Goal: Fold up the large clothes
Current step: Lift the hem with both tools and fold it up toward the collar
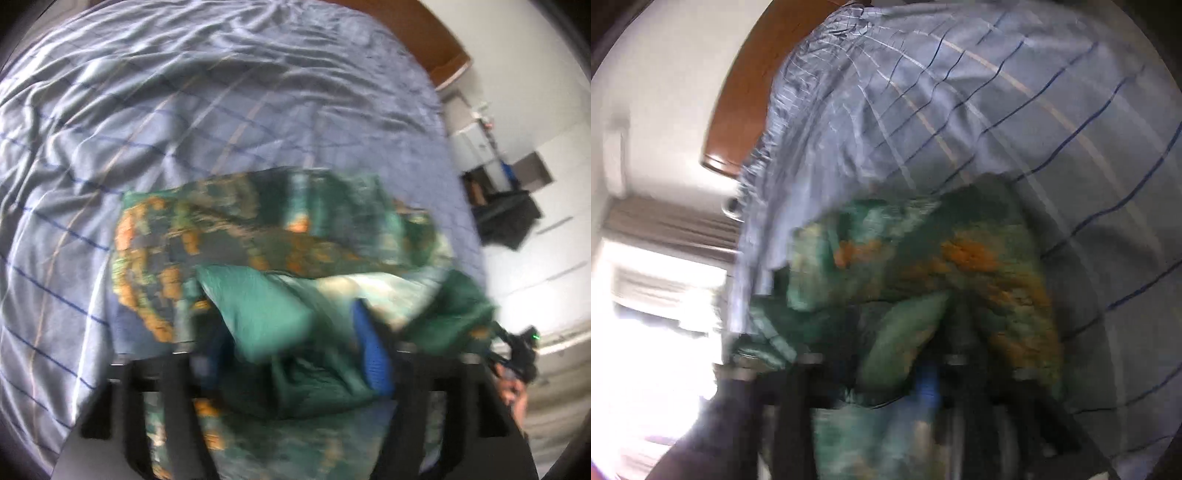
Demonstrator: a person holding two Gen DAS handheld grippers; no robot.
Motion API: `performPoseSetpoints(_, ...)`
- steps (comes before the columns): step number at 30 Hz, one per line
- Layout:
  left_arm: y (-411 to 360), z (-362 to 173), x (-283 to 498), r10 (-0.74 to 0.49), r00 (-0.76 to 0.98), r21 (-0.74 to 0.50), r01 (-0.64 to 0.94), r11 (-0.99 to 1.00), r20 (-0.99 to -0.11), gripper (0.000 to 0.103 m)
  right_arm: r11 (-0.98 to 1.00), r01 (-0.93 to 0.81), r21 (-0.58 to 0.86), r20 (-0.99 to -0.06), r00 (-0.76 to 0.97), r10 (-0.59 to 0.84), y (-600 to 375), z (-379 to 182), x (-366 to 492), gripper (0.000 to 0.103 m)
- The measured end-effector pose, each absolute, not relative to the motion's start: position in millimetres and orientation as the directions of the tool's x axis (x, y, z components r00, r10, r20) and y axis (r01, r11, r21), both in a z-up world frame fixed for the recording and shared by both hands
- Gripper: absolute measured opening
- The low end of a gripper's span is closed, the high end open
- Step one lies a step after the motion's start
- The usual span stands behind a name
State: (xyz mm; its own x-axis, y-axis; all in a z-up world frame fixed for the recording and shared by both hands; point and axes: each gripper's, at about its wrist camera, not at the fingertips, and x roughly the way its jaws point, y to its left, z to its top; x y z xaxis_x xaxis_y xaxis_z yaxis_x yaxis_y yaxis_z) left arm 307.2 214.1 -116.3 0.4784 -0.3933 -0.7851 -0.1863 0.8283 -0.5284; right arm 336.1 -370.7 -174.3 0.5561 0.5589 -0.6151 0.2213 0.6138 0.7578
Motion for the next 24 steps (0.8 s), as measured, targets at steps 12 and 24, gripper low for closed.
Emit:
performPoseSetpoints(12,216.0,-107.7,289.2,-0.393,0.438,-0.417,0.045,0.908,-0.809,0.1,0.814,0.04,0.58,-0.646,0.631,0.429,-371.6,-103.6,328.3,0.095)
performPoseSetpoints(24,201.3,-116.1,295.0,-0.141,0.499,-0.259,-0.175,0.95,-0.855,0.01,0.988,-0.029,0.15,-0.786,0.602,0.137,-297.7,-121.8,314.1,0.017)
